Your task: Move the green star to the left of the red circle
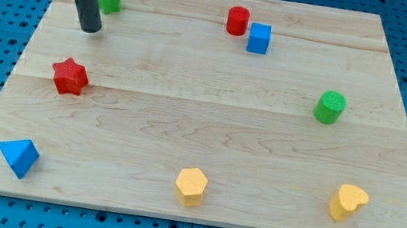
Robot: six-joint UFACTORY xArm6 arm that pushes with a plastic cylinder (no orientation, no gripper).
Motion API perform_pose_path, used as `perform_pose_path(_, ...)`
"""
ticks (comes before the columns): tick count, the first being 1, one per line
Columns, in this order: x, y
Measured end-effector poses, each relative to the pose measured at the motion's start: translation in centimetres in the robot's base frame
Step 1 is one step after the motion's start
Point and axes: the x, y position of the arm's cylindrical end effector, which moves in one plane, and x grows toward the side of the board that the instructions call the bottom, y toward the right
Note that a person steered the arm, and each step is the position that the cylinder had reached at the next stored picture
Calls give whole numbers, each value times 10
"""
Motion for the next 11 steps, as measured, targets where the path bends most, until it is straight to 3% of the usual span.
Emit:
perform_pose_path(1,-7,-44)
perform_pose_path(3,-86,-61)
perform_pose_path(6,-72,12)
perform_pose_path(9,-65,127)
perform_pose_path(11,-65,137)
